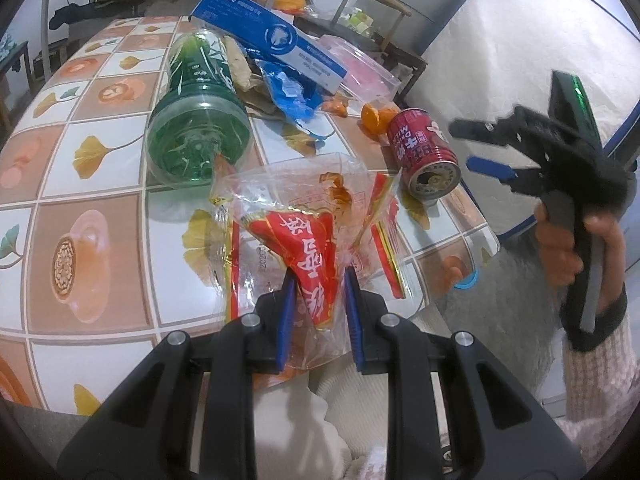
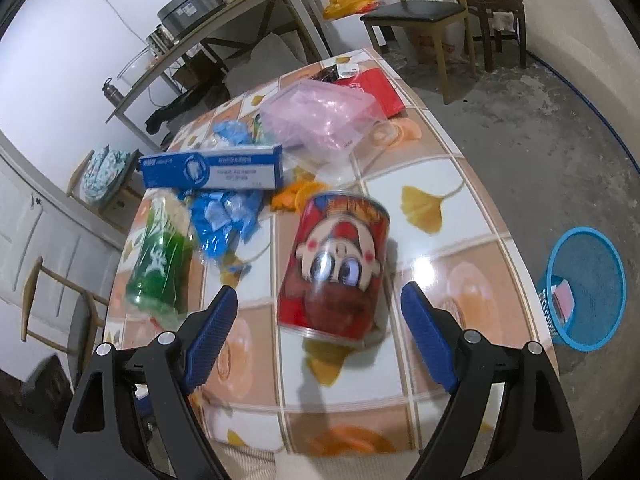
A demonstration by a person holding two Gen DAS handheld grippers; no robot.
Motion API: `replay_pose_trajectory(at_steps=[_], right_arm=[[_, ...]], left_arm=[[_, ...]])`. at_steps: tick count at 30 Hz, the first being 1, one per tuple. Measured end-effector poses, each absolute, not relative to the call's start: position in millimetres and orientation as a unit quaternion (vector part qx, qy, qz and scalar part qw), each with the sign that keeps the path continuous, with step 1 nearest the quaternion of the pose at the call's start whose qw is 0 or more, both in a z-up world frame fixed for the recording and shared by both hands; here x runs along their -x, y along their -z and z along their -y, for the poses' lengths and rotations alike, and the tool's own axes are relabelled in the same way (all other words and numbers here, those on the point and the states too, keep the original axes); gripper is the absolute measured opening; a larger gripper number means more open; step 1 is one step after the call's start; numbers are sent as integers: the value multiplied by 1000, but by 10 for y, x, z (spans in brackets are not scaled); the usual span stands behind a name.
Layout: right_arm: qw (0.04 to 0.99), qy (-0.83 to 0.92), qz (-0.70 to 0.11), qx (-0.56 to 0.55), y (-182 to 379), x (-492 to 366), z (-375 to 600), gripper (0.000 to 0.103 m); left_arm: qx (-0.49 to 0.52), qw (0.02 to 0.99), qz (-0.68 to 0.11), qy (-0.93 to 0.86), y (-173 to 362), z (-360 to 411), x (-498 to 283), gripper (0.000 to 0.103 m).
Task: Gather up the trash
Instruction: 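Reach the right tool to the red cartoon-face can and close on it, then carry the snack bag and red can over the blue wastebasket with both tools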
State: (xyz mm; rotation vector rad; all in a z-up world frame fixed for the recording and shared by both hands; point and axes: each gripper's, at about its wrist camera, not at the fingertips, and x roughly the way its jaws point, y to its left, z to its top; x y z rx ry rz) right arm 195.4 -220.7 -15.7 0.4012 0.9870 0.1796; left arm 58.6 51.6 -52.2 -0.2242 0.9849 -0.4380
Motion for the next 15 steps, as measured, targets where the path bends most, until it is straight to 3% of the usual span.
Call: replay_pose_trajectory(at_steps=[12, 15], right_arm=[[828, -80, -515, -207, 537, -2349, 2140, 81], [827, -77, -517, -208, 572, -2363, 2146, 72]], left_arm=[[117, 848, -475, 202, 589, -556, -439, 21], [121, 848, -475, 201, 596, -564, -382, 21]])
